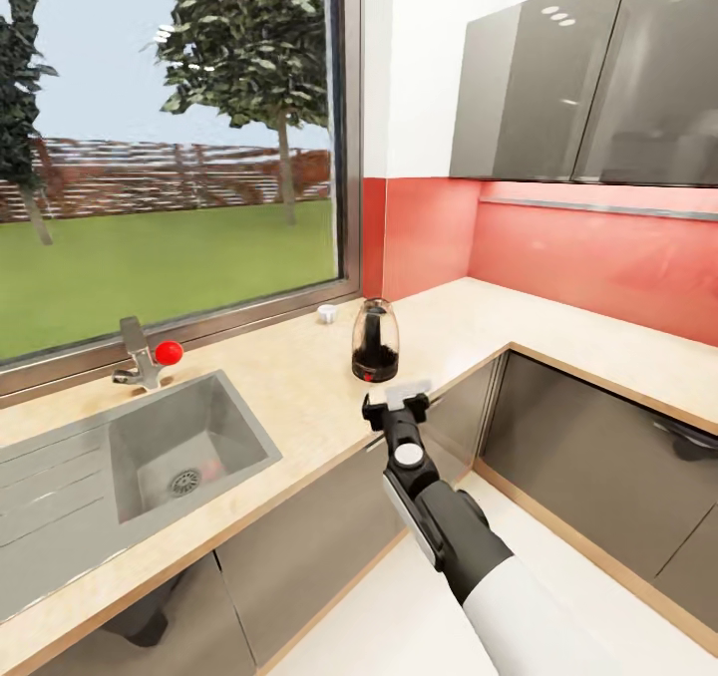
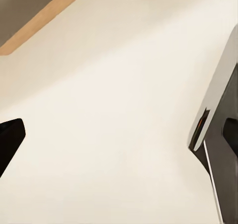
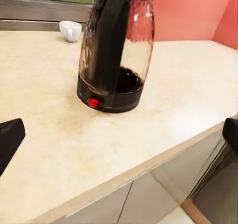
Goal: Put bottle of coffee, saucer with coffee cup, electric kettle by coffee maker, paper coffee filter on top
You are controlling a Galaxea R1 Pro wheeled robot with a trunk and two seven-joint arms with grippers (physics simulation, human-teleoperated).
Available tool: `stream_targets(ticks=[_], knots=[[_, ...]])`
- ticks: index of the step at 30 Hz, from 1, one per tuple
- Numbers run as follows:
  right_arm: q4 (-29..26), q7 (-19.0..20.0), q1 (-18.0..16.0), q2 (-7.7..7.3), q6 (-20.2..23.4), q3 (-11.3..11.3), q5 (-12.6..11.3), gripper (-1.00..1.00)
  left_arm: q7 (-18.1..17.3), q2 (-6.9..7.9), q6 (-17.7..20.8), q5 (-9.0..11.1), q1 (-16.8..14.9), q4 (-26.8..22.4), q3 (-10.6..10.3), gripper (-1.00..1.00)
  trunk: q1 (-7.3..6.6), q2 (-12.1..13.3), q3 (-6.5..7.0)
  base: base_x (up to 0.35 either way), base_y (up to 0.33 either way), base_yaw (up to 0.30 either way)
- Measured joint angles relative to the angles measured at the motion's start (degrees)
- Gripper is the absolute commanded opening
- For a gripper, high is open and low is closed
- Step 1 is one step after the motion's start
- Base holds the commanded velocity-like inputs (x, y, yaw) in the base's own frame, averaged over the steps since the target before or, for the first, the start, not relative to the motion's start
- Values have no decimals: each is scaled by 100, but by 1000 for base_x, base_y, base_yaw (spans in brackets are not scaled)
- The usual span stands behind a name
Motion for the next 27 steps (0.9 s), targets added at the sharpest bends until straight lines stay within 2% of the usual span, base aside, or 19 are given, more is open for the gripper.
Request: stream_targets(ticks=[2, 6, 9, 12, 16, 20, 23, 27], knots=[[6, 3, 0, 0, -123, -64, -8, 100, 0, -29, 4, 1, 0, 1, 4, 100, -2, -1, 0, 211, 0, 0], [9, 9, 0, 0, -175, -437, -39, 100, 0, -45, -2, 2, -1, 138, 11, 100, -3, -1, 0, 306, 0, 0], [41, 21, -1, 0, -329, -554, -51, 100, 0, -47, -5, 4, 2, 239, 10, 100, -3, -1, 0, 329, -3, 0], [194, 21, -1, 0, -507, -581, -57, 100, -1, -54, -6, 10, 2, 262, 17, 100, -2, 0, 0, 227, -143, 0], [232, 21, -1, 0, -529, -577, -63, 100, 0, -68, -11, 20, 1, 269, 23, 100, -1, 0, 0, 130, -105, 59], [241, 22, -1, 0, -531, -585, -61, 100, 0, -77, -10, 20, 3, 275, 24, 100, 0, 0, 0, 27, -15, 235], [242, 22, -1, 0, -531, -586, -60, 100, -1, -167, -8, 21, 3, 280, 23, 100, 0, 0, 0, 3, -2, 274], [242, 22, -1, 0, -531, -586, -60, 100, 0, -184, -4, 21, 1, 276, 24, 100, -1, 0, 0, 83, 0, 222]])
